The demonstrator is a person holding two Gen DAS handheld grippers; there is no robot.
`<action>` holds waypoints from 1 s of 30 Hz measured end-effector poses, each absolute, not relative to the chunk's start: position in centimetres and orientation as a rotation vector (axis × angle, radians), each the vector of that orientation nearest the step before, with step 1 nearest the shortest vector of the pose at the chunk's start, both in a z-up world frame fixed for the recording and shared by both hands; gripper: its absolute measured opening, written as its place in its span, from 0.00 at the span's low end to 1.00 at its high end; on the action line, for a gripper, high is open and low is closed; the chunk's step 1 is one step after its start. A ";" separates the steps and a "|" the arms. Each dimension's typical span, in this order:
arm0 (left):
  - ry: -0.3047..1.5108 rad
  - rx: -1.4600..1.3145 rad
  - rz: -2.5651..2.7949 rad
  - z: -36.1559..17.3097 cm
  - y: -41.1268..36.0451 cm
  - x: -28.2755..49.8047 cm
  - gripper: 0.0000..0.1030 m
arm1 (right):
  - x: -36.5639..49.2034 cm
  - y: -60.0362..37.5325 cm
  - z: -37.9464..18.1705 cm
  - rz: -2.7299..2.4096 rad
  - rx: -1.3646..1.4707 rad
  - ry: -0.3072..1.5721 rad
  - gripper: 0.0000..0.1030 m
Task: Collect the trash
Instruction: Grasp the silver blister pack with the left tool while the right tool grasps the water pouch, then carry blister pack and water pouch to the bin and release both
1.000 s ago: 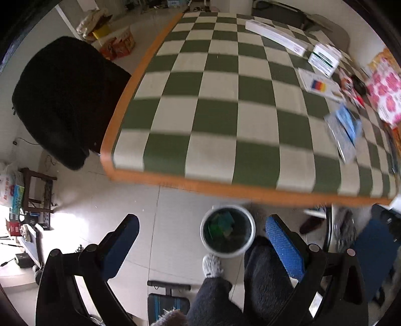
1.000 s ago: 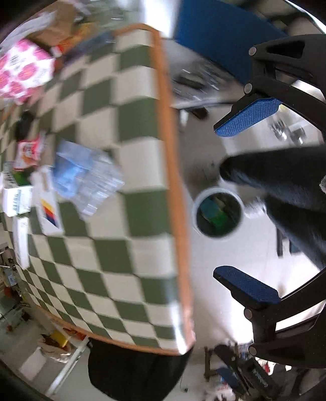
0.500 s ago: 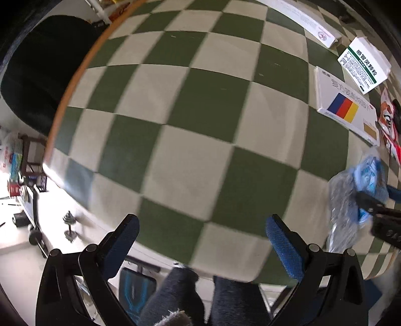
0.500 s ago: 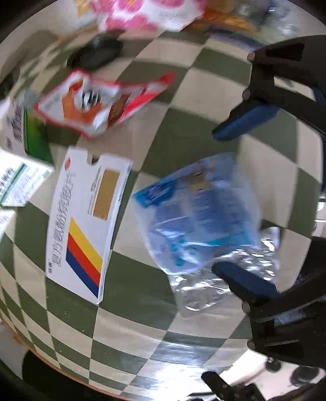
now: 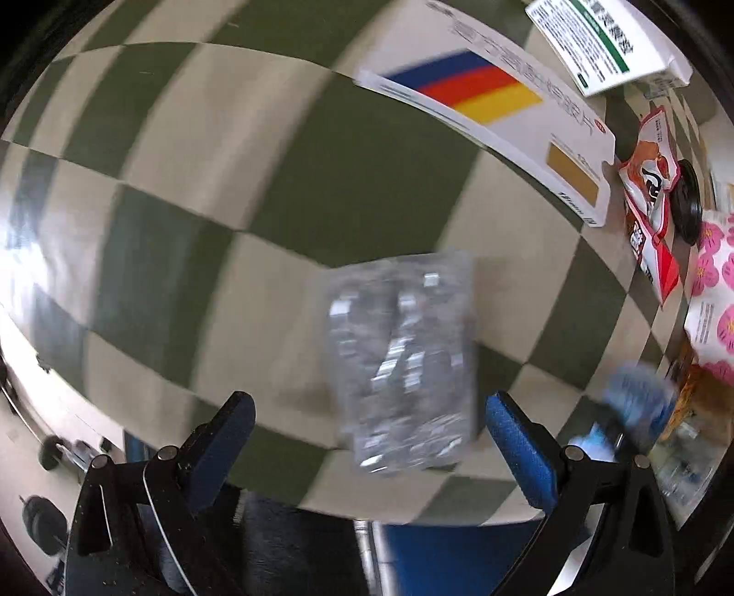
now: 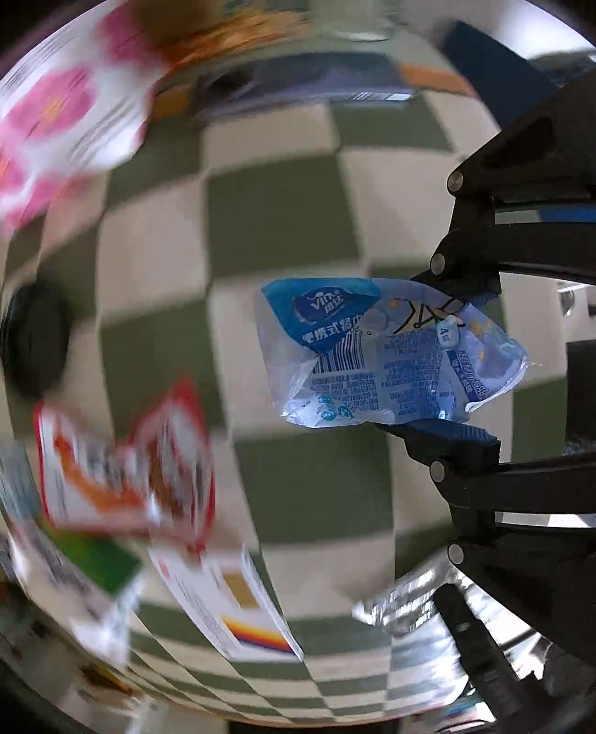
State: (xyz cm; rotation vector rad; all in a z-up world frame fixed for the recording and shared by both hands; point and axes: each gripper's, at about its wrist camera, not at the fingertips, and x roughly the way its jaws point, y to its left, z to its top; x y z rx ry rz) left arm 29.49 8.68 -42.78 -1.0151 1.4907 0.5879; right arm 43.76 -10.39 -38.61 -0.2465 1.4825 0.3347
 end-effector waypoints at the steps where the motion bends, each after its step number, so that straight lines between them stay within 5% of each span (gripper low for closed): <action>1: 1.507 -0.986 0.612 -42.9 8.4 29.8 0.95 | 44.0 -11.2 -38.6 0.321 -0.235 1.487 0.39; 5: 1.549 -0.829 0.666 -42.7 6.3 30.6 0.92 | 44.6 -13.0 -38.6 0.304 -0.228 1.496 0.39; 9: 1.531 -0.602 0.561 -41.2 3.5 32.3 0.65 | 45.2 -13.9 -38.8 0.317 -0.232 1.499 0.39; 14: 1.540 -0.407 0.428 -41.0 1.6 33.8 0.66 | 45.5 -14.1 -39.0 0.348 -0.239 1.506 0.39; 23: 1.546 -0.566 0.500 -41.4 5.1 32.4 0.67 | 45.6 -13.1 -39.8 0.359 -0.302 1.501 0.47; 30: 1.520 -0.509 0.504 -40.6 5.6 32.7 0.60 | 43.8 -13.7 -39.7 0.362 -0.284 1.469 0.31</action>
